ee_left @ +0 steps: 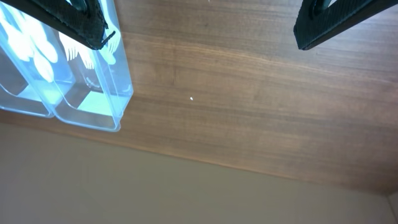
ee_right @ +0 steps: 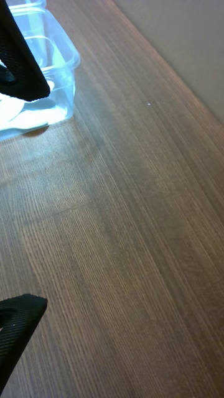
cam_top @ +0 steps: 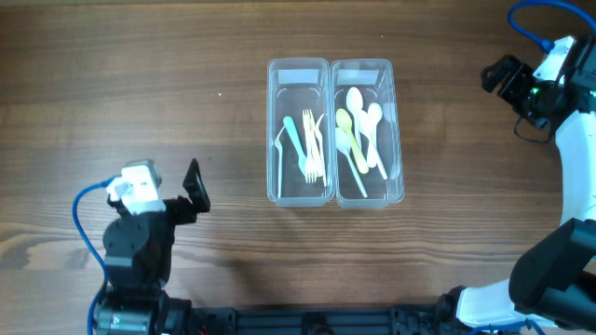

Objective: Pack container

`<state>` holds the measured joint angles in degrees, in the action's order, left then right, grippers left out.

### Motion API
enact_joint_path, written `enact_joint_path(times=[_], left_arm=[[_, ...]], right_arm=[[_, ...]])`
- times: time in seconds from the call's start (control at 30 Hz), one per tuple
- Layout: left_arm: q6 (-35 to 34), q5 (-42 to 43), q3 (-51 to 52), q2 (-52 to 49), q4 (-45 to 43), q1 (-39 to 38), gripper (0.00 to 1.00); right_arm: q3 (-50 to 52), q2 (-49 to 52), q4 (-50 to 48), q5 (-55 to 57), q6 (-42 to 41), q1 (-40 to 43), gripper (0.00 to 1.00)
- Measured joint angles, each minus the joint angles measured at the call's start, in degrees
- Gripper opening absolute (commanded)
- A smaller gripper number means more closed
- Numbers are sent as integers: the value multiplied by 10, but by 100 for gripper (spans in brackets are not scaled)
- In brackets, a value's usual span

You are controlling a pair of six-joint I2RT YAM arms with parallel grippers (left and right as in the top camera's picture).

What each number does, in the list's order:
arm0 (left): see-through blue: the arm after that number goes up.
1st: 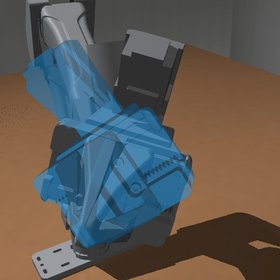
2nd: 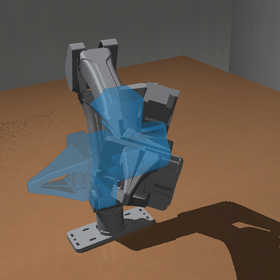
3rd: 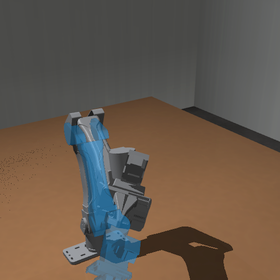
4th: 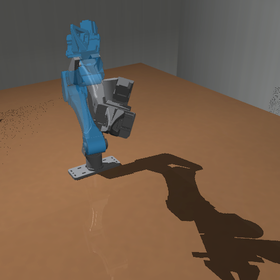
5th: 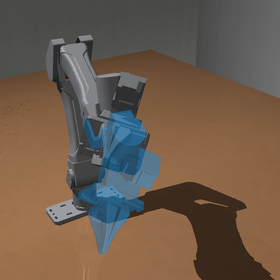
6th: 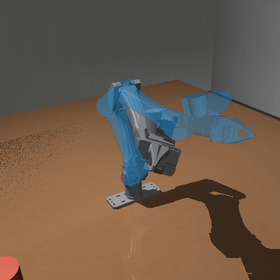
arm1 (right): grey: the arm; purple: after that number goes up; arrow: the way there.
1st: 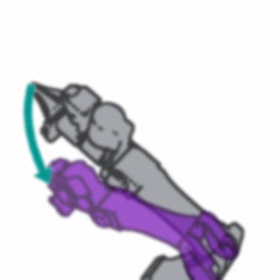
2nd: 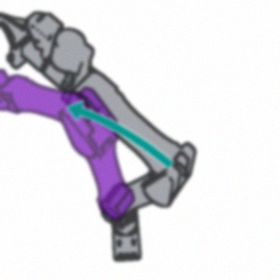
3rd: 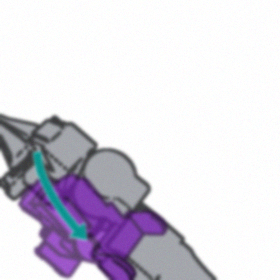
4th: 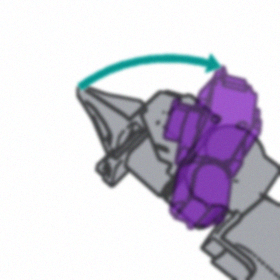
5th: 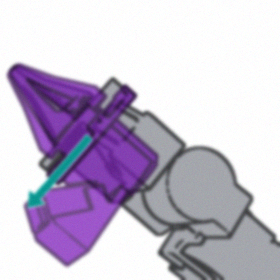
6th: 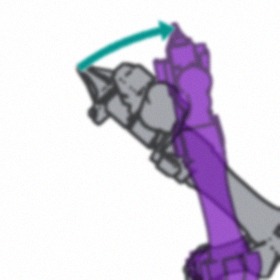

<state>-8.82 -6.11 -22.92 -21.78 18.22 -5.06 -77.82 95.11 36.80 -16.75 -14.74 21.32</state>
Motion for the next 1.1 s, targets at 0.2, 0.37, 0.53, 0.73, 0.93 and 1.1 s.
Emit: enact_joint_path(times=[0.2,0.37,0.53,0.73,0.93,1.1], left_arm=[[0,0,62,71,-3,0,100],[0,0,108,115,-3,0,100],[0,2,139,141,-3,11,100],[0,4,159,174,-3,36,100],[0,4,167,196,-3,36,100],[0,4,167,198,-3,36,100]], right_arm=[[0,0,0,0,0,0,100],[0,0,0,0,0,0,100],[0,0,0,0,0,0,100],[0,0,0,0,0,0,100],[0,0,0,0,0,0,100],[0,0,0,0,0,0,100]])
